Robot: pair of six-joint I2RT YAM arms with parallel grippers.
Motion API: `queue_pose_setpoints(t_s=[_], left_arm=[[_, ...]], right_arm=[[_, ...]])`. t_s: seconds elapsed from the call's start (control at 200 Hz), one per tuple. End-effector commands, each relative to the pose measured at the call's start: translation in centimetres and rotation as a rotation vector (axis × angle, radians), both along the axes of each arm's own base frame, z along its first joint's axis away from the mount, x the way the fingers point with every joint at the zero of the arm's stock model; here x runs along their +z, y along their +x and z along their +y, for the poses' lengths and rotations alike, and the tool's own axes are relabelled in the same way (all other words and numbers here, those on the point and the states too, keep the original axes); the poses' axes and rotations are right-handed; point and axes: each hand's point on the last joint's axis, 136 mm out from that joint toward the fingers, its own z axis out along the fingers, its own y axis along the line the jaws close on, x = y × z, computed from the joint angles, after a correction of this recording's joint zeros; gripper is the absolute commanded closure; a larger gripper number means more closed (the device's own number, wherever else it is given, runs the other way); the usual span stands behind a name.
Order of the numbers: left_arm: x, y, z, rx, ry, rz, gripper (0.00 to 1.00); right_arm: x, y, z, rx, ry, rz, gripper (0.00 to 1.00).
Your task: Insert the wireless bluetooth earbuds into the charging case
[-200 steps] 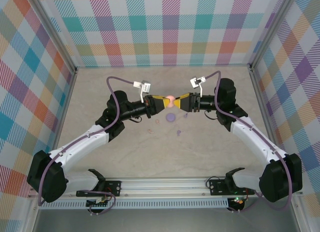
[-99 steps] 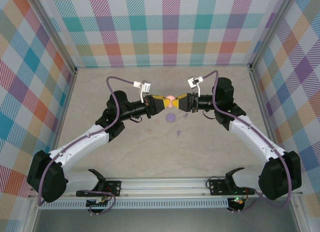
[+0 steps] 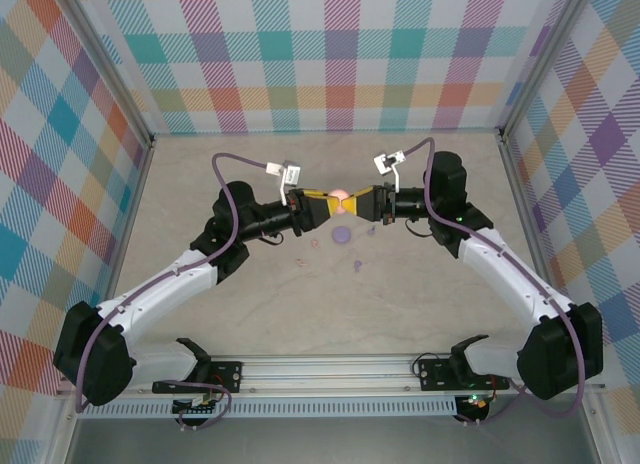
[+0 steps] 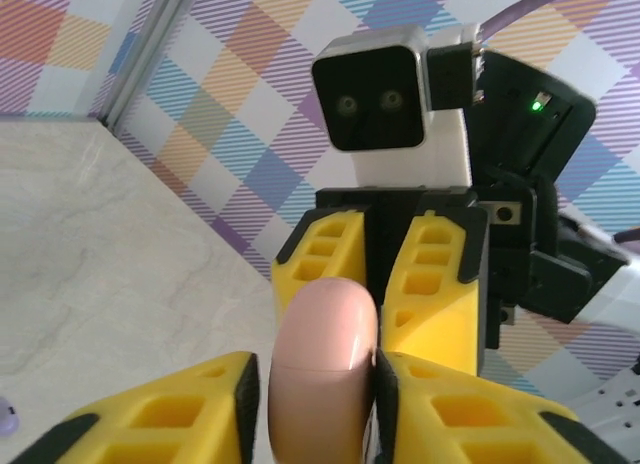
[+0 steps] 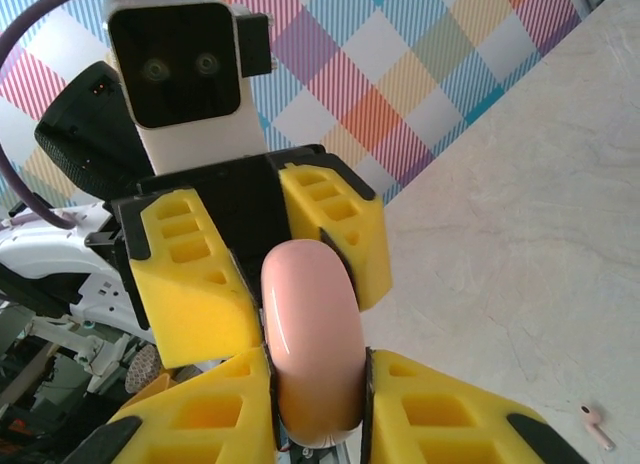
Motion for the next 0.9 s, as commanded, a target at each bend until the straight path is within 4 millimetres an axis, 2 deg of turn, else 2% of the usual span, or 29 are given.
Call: queue_pose_setpoints(t_s=[0.0, 0.13, 0.28, 0.41, 0.705, 0.9], left_arm=[[0.7, -0.2, 0.4, 0.023, 0.029, -0.02, 0.53], [0.5, -0.5, 0.7, 0.023, 0.089, -0.01, 0.45], [1.2, -1.8, 0.7, -0.089, 0.087, 0.003, 0.43], [0.8, -2.0, 0.5, -0.142, 0.101, 0.039, 0.42], [0.8, -2.6, -0.5, -0.227, 0.091, 0.059, 0.44], [0.5, -2.7, -1.2, -0.25, 0.089, 0.067, 0.51]], right_arm=[[1.3, -0.9, -0.3, 0.007, -0.026, -0.07, 0.85], [1.1, -1.4, -0.6, 0.008, -0.068, -0.083, 0.85], [1.2, -2.3, -0.7, 0.047, -0.087, -0.094, 0.85], [1.8, -2.8, -0.8, 0.07, -0.079, -0.11, 0.85], [2.0, -3.2, -0.6, 0.098, -0.067, -0.107, 0.85], [2.0, -3.3, -0.4, 0.104, -0.066, -0.109, 0.84]])
